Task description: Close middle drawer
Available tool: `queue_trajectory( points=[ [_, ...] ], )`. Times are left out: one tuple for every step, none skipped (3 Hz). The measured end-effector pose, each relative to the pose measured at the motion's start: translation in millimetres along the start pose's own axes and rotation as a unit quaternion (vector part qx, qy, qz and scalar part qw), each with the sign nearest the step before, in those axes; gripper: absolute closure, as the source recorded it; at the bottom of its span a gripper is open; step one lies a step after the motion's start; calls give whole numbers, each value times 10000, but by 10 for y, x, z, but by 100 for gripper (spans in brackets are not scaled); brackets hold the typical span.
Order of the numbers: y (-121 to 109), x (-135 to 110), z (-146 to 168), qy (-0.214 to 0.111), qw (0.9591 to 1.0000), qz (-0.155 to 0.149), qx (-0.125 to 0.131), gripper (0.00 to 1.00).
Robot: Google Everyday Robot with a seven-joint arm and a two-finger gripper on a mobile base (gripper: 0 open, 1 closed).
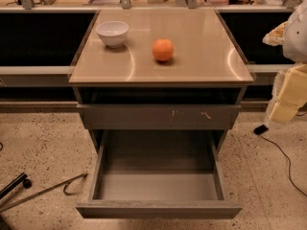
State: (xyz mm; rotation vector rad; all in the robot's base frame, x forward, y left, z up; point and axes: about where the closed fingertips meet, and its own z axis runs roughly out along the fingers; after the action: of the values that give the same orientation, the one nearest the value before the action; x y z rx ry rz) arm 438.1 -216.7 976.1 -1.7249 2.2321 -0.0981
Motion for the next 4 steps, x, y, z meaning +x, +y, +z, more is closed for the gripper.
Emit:
queue_trajectory(
  points=[
    [0,0,0,0,10000,0,0,0],
    [55,6,101,-75,9999,50,-72,0],
    [283,39,500,-400,9988,108,-249,0],
    [542,153,1204,-638,9966,211,-487,0]
  ],
)
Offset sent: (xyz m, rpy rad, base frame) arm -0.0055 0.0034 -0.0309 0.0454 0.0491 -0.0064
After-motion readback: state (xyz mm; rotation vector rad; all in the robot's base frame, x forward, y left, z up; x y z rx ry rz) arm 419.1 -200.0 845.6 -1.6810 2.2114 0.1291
